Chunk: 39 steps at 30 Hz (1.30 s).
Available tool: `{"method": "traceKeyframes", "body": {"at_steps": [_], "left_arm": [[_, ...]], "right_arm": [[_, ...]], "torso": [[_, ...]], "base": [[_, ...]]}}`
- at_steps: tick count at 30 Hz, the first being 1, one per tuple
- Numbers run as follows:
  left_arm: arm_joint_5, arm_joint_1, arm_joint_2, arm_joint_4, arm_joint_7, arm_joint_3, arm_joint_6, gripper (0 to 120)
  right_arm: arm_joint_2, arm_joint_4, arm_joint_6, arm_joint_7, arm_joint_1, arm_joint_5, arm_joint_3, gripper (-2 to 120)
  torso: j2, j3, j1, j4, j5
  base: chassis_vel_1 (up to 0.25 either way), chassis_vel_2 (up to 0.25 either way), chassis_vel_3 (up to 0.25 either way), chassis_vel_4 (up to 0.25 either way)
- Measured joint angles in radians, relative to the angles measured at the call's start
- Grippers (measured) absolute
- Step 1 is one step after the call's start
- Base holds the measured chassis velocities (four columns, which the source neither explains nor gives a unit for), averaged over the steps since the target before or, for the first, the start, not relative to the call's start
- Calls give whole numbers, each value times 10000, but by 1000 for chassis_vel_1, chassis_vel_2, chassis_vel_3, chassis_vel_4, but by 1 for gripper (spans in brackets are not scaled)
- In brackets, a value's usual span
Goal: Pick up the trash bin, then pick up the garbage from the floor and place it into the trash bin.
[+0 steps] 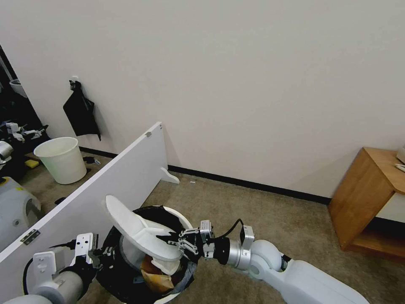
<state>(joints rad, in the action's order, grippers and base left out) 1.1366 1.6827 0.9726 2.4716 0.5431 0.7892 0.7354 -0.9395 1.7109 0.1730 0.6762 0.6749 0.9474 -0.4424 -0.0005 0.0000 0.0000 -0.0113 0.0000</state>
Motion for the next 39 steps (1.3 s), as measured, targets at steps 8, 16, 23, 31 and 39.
{"method": "traceKeyframes", "body": {"at_steps": [8, 16, 23, 31, 39], "left_arm": [[48, 40, -27, 50, 32, 19, 0, 3], [124, 58, -52, 115, 42, 64, 0, 3], [154, 116, -47, 165, 78, 70, 0, 3], [243, 240, -69, 253, 174, 87, 0, 3], [468, 358, -107, 292, 357, 41, 0, 3]], "right_arm": [[-2, -122, -6, -25, 27, -61, -5, 0], [3, -241, -2, -35, 127, -141, -10, 22], [13, -282, 9, -90, 141, -174, -2, 47], [26, -240, 11, -132, 138, -180, 3, 74], [83, -140, -2, -137, 181, -195, 15, 99]], "torso": [[0, 0, 1, 0, 0], [0, 0, 1, 0, -1], [-1, 0, 0, 1, -1], [0, 0, 0, 0, 0], [0, 0, 0, 0, -1]], "base": [[0, 0, 0, 0], [0, 0, 0, 0], [0, 0, 0, 0], [0, 0, 0, 0], [0, 0, 0, 0]]}}
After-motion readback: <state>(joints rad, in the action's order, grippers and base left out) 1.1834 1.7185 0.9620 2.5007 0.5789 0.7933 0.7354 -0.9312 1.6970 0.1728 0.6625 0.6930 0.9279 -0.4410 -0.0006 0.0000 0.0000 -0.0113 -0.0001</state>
